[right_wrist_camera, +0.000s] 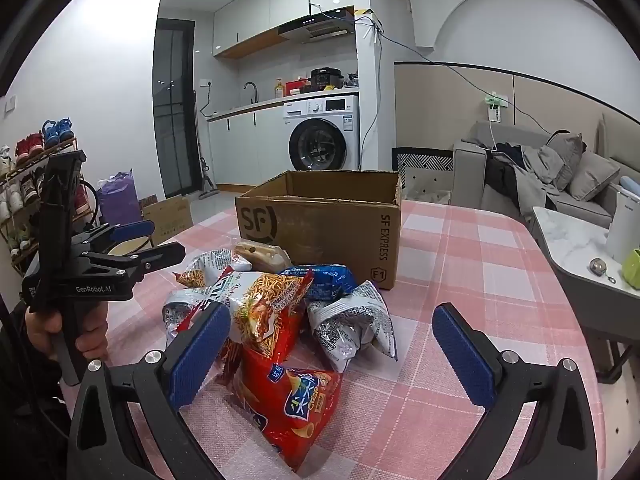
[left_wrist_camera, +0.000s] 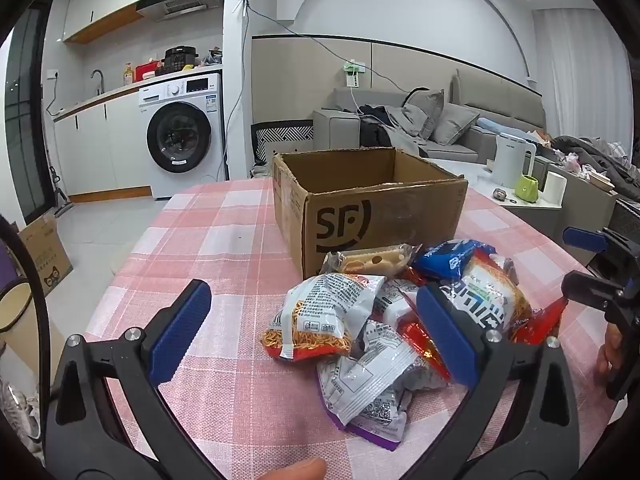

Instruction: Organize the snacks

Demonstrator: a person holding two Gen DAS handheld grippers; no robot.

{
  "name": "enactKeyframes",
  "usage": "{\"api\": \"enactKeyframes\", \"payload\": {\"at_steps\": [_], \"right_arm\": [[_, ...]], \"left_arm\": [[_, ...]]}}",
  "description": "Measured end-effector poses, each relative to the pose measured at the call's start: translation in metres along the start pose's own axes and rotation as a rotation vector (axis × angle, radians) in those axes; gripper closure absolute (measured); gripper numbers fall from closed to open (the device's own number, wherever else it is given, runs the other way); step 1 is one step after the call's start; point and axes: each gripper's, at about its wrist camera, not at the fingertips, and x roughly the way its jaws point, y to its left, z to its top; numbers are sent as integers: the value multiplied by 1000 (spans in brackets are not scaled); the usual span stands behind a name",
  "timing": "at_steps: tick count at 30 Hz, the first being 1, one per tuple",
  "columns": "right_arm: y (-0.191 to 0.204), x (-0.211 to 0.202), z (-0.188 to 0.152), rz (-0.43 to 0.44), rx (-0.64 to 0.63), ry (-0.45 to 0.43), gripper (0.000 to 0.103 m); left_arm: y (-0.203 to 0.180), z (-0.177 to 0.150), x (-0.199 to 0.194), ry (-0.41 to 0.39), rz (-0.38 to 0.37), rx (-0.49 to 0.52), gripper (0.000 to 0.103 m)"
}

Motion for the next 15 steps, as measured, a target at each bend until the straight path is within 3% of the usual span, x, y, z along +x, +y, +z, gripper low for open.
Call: {"api": "enactKeyframes", "payload": {"at_steps": [15], "right_arm": [[0,2,-1,-19,2,3,0]], "left_arm": [[0,0,0,4,-1,-4,1]]}}
